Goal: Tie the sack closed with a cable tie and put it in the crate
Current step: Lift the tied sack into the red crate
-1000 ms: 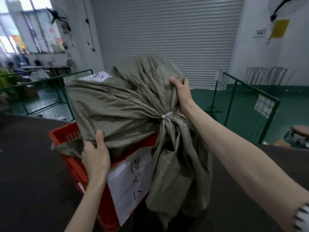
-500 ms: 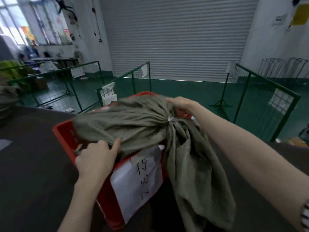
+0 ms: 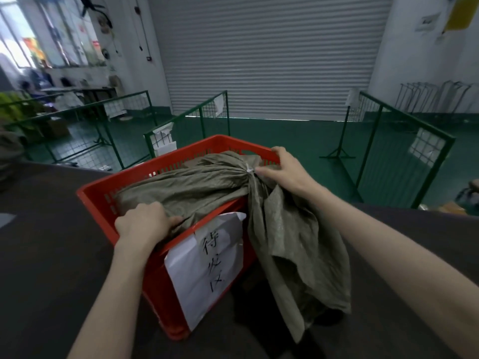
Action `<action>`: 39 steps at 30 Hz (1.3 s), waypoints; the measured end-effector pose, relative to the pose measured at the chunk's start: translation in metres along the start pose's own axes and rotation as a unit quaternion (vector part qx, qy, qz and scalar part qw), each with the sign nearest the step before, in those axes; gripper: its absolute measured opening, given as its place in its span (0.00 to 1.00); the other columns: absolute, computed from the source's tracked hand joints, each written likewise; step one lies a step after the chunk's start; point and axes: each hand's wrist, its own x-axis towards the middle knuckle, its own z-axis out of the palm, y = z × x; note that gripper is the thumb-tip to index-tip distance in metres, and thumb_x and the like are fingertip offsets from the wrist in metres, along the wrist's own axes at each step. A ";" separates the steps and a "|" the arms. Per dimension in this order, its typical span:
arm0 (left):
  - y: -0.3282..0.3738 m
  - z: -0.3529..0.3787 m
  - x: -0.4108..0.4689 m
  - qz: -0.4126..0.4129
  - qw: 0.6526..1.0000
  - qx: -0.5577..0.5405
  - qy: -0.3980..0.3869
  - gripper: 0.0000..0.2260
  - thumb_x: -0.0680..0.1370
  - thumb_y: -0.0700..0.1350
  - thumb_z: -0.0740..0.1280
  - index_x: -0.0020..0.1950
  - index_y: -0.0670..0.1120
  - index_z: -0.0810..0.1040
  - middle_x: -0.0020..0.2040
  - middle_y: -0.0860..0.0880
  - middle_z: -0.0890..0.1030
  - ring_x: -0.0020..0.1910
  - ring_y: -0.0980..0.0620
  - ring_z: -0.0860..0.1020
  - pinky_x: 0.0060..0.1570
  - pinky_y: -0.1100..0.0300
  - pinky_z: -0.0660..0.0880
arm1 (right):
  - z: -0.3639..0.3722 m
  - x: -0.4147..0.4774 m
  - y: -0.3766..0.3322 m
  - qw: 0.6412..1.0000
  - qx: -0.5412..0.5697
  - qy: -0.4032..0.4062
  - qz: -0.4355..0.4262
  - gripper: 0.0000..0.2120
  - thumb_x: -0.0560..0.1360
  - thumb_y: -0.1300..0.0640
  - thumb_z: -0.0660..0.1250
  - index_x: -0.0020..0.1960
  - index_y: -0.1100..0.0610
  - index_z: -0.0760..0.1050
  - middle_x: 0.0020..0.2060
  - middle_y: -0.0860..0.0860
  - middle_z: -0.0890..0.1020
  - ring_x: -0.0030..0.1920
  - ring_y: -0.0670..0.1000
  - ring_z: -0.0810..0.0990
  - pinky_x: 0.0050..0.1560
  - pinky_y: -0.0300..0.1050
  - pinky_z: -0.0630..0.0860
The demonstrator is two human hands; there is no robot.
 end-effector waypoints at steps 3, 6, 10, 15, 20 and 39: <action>0.013 0.001 -0.016 0.016 0.997 0.033 0.075 0.18 0.78 0.57 0.62 0.53 0.43 0.78 0.56 0.41 0.80 0.54 0.39 0.79 0.50 0.52 0.70 | 0.024 -0.034 0.023 0.999 -0.025 -0.003 0.034 0.53 0.63 0.32 0.70 0.77 0.50 0.47 0.77 0.54 0.55 0.76 0.58 0.55 0.72 0.65 0.56; 0.028 0.003 -0.033 0.041 0.986 0.013 0.159 0.16 0.79 0.52 0.60 0.55 0.39 0.75 0.55 0.39 0.79 0.52 0.39 0.80 0.48 0.51 0.71 | 0.044 -0.059 0.045 0.996 0.028 -0.009 0.081 0.59 0.60 0.33 0.73 0.77 0.47 0.40 0.78 0.50 0.50 0.77 0.57 0.53 0.73 0.64 0.55; 0.052 0.009 -0.052 0.132 0.976 -0.038 0.171 0.14 0.80 0.53 0.56 0.54 0.43 0.72 0.51 0.43 0.79 0.49 0.41 0.80 0.46 0.51 0.73 | 0.052 -0.081 0.062 0.956 0.229 -0.031 0.178 0.57 0.60 0.45 0.79 0.77 0.50 0.46 0.71 0.50 0.66 0.70 0.54 0.68 0.71 0.55 0.65; 0.078 0.057 -0.062 0.273 0.945 -0.164 0.068 0.14 0.80 0.55 0.58 0.57 0.46 0.71 0.54 0.48 0.76 0.52 0.48 0.77 0.51 0.54 0.75 | 0.035 -0.092 0.050 0.918 0.322 -0.057 0.227 0.22 0.69 0.65 0.72 0.62 0.62 0.75 0.45 0.50 0.83 0.43 0.47 0.82 0.39 0.39 0.76; 0.105 0.120 -0.056 0.222 0.805 -0.504 -0.222 0.43 0.67 0.67 0.71 0.76 0.58 0.55 0.74 0.54 0.65 0.72 0.53 0.65 0.72 0.51 0.64 | 0.009 -0.094 0.035 0.921 0.344 -0.056 0.175 0.21 0.67 0.68 0.72 0.59 0.62 0.75 0.46 0.52 0.84 0.44 0.49 0.83 0.43 0.42 0.79; 0.140 -0.008 -0.005 0.346 0.878 -0.313 0.111 0.18 0.71 0.36 0.65 0.60 0.41 0.77 0.57 0.39 0.77 0.59 0.39 0.75 0.57 0.53 0.69 | -0.006 -0.128 0.010 0.951 0.306 -0.042 -0.009 0.35 0.70 0.55 0.75 0.68 0.43 0.57 0.66 0.42 0.71 0.63 0.43 0.74 0.61 0.40 0.75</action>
